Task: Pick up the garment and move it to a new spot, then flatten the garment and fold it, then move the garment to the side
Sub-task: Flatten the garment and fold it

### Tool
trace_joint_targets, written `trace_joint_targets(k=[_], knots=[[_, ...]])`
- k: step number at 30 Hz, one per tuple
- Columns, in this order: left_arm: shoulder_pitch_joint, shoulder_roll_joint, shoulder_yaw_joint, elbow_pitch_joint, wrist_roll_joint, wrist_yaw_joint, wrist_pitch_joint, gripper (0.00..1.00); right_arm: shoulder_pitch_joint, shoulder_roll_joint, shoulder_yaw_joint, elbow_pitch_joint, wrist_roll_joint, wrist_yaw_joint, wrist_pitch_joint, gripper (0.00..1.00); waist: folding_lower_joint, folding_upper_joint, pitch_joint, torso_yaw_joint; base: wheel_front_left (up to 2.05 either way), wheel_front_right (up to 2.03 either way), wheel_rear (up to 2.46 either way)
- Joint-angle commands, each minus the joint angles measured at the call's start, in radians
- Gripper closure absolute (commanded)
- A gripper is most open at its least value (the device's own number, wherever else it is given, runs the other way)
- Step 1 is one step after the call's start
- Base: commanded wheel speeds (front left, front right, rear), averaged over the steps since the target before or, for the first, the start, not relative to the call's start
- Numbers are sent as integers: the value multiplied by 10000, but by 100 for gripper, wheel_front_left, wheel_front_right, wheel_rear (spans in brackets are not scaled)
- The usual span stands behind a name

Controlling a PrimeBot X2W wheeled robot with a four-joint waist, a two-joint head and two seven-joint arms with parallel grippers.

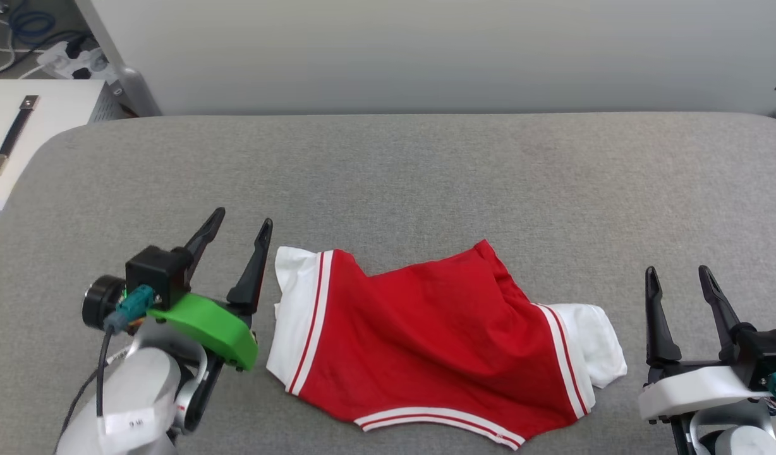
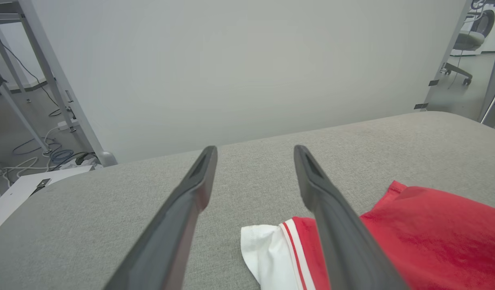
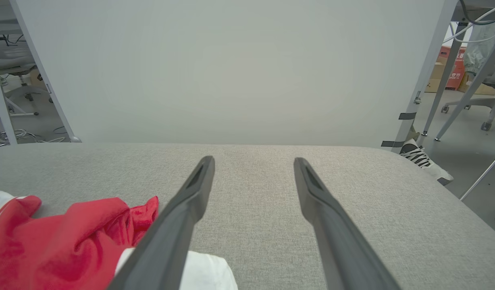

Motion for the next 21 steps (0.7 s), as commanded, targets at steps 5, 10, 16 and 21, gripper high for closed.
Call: trace_joint_targets(k=[5,10,16,21], knots=[[1551,-750,1085,-1562,793,679,-73,0,311,-22,-130,-124,-195,-9,-92,0,0,0,-434,474,0,0,0],[2872,-1613,2081,-2436,1624,477,-75,0,468,-22,0,-35,-276,-9,-92,0,0,0,-472,446,0,0,0],[3216,-2044,2619,-2382,2405,-137,-76,0,485,-44,125,-3,-525,-9,160,0,0,0,-389,395,0,0,0],[3175,-2413,3110,-2382,2780,-554,-77,0,479,-601,699,-160,92,-9,2072,0,0,0,-192,379,0,0,0]])
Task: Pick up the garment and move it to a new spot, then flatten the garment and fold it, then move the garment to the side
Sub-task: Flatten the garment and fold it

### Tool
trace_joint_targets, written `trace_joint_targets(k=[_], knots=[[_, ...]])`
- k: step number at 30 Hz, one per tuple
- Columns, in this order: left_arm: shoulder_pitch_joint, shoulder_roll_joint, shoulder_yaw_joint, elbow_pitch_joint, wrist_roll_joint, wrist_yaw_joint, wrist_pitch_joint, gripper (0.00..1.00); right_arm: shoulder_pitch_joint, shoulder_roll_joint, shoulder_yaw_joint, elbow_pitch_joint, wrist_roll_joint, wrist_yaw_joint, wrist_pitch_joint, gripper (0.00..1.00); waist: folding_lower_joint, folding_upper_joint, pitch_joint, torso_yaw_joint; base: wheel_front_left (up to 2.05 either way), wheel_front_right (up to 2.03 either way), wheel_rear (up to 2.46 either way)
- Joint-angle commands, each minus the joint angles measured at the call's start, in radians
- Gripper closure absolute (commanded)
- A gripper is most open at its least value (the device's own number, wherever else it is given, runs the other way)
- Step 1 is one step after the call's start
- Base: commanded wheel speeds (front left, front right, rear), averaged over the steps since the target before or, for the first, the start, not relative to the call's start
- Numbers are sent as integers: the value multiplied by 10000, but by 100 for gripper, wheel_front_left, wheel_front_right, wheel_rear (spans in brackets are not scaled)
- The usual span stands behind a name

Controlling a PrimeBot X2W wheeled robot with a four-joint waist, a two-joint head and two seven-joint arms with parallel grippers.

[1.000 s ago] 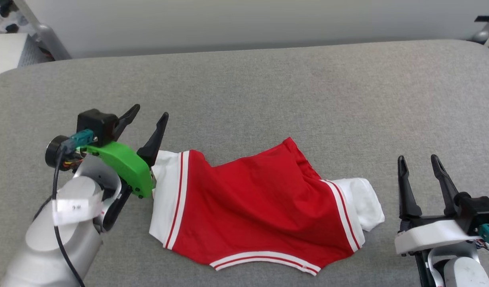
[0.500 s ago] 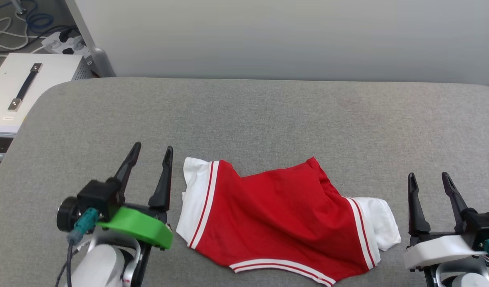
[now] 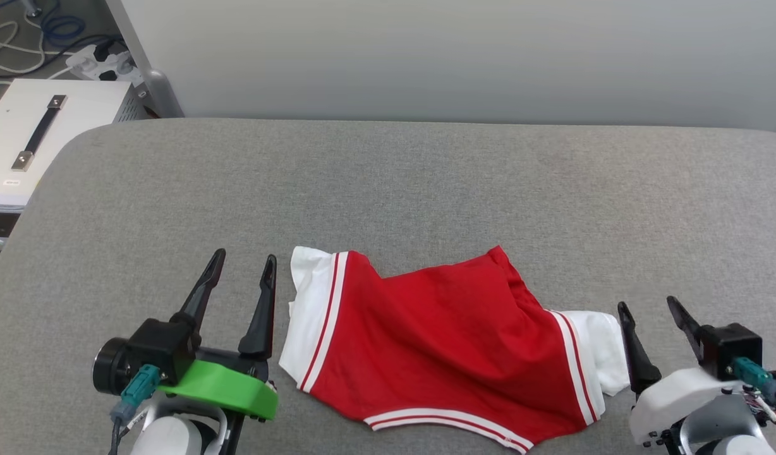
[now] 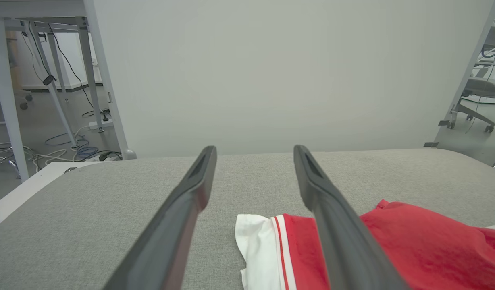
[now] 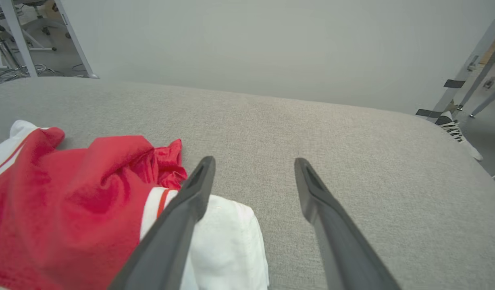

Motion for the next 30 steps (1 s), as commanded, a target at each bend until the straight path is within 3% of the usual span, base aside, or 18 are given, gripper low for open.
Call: trace_joint_targets(k=[1,5,9,11,19,29,30], knots=[[44,-132,100,-8,163,-142,-58,0,66,-277,166,-153,313,-9,739,0,0,0,117,1,0,0,0],[-39,-398,303,29,399,-400,-58,0,103,-1132,577,-594,1396,-9,3723,0,0,0,362,72,0,0,0],[-136,-658,471,118,553,-605,-58,0,260,-1466,465,-1230,2656,-9,6701,0,0,0,571,221,0,0,0],[-208,-767,532,158,633,-688,-58,0,245,-1732,283,-1560,2741,-9,7546,0,0,0,731,333,0,0,0],[-537,-955,661,304,919,-884,-58,0,-143,-1903,189,-1637,2597,-9,8856,0,0,0,1346,751,0,0,0],[-824,-1040,823,356,1038,-951,-58,0,-309,-1715,677,-430,2444,-9,8768,0,0,0,1666,1076,0,0,0],[-813,-1040,848,369,1044,-953,-58,0,-318,-1640,652,-267,2546,-9,8725,27,0,0,1655,1070,0,0,0]])
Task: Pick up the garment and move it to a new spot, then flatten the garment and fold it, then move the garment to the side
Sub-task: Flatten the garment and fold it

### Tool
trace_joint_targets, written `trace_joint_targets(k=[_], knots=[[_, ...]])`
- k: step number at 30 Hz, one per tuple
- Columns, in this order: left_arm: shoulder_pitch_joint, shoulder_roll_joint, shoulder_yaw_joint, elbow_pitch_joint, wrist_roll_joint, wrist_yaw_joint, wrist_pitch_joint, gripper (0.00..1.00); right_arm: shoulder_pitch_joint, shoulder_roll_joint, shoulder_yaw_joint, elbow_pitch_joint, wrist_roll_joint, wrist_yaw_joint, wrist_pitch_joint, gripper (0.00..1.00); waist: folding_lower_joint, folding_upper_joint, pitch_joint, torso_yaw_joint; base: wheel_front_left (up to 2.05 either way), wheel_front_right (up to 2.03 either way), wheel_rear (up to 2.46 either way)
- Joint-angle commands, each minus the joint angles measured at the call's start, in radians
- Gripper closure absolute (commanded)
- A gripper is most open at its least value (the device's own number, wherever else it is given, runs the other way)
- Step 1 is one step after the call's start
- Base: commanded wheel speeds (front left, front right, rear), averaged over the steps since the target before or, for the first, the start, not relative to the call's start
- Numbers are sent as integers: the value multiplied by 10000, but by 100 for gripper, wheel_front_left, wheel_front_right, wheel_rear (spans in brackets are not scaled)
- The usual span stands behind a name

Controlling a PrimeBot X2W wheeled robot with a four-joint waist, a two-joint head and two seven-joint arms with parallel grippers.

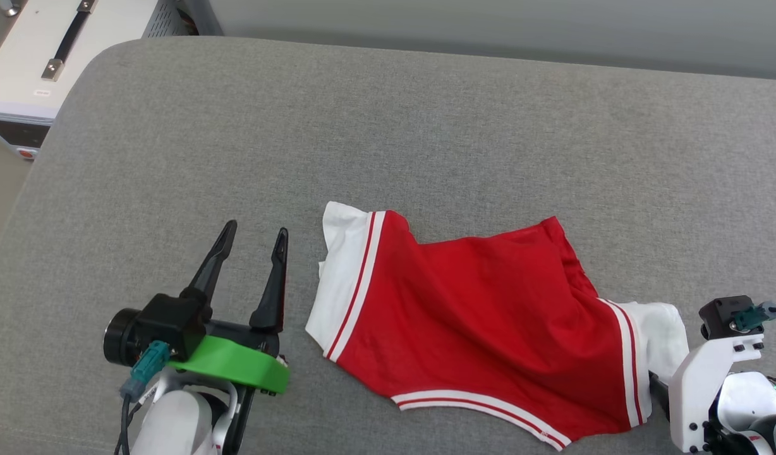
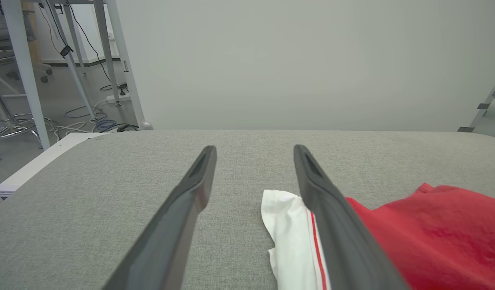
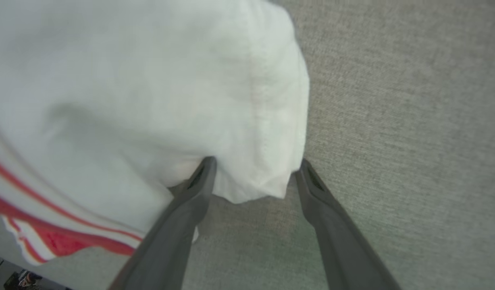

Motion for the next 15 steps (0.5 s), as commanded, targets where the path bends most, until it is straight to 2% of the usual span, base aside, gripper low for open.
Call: trace_joint_targets(k=[1,2,3,9,15], knots=[[-145,-27,80,29,64,-30,-58,0,-39,175,119,385,111,-7,-41,55,0,0,-1,11,0,0,0],[-130,-20,91,55,69,-32,-59,0,-32,117,164,514,124,-7,-91,63,0,0,-24,10,0,0,0],[-121,-15,96,73,73,-33,-59,0,-28,97,155,593,159,-7,-140,100,0,0,-46,6,0,0,0],[-30,-28,124,250,28,-37,-59,0,-146,-339,-264,1026,311,-7,-620,100,0,0,-337,-118,0,0,0],[116,14,40,497,-45,-39,-59,0,-327,-930,-1144,1246,92,-7,-862,100,0,0,-622,-259,0,0,0]])
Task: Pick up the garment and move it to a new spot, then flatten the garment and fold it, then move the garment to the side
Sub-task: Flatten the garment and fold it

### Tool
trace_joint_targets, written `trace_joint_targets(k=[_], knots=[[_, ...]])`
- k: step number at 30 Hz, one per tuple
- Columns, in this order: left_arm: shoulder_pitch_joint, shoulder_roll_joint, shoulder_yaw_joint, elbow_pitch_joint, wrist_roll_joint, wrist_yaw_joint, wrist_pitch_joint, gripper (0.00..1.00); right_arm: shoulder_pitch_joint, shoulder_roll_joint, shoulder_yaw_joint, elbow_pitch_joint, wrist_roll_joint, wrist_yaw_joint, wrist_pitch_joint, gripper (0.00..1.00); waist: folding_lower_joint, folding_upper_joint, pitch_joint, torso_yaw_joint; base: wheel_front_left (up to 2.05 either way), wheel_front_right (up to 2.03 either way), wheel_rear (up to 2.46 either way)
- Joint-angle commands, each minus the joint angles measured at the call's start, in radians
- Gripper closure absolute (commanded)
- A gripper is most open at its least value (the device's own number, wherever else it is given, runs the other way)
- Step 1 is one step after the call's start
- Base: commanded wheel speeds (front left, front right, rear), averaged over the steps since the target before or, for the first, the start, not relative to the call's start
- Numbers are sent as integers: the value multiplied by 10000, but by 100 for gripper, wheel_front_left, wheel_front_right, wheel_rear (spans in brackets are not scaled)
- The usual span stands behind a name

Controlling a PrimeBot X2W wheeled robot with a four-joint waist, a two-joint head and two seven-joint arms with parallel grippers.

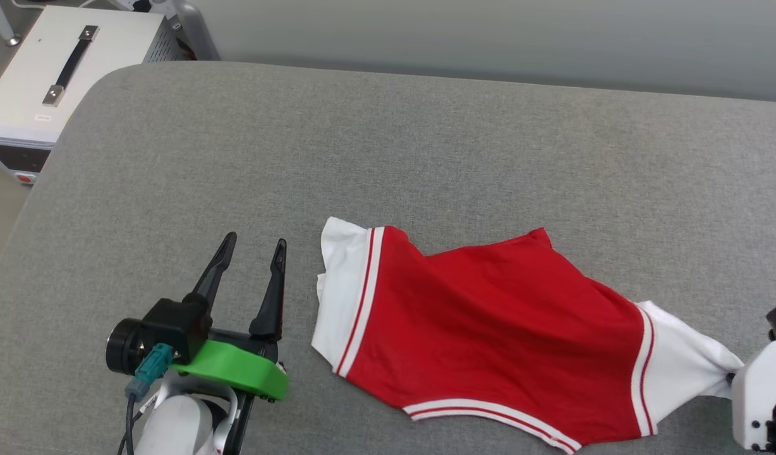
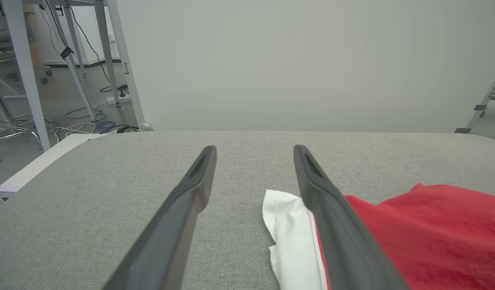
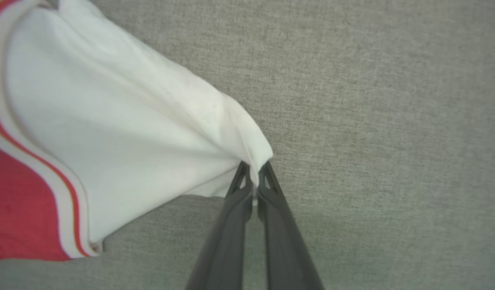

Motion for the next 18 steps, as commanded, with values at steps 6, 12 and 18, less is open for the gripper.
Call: trace_joint_targets(k=[6,12,18], knots=[[130,80,-96,223,-116,-30,-59,0,-200,-500,-922,491,-593,-19,-159,100,0,-1,-135,-189,0,0,0],[64,97,-178,596,-178,-30,-59,0,-421,-467,-1463,1102,-1145,-19,-572,100,0,-1,82,-265,0,0,0],[-118,107,-381,1113,-307,-30,-59,0,-694,-152,-1647,1781,-1439,-19,-1728,0,0,-1,132,-283,0,0,0]])
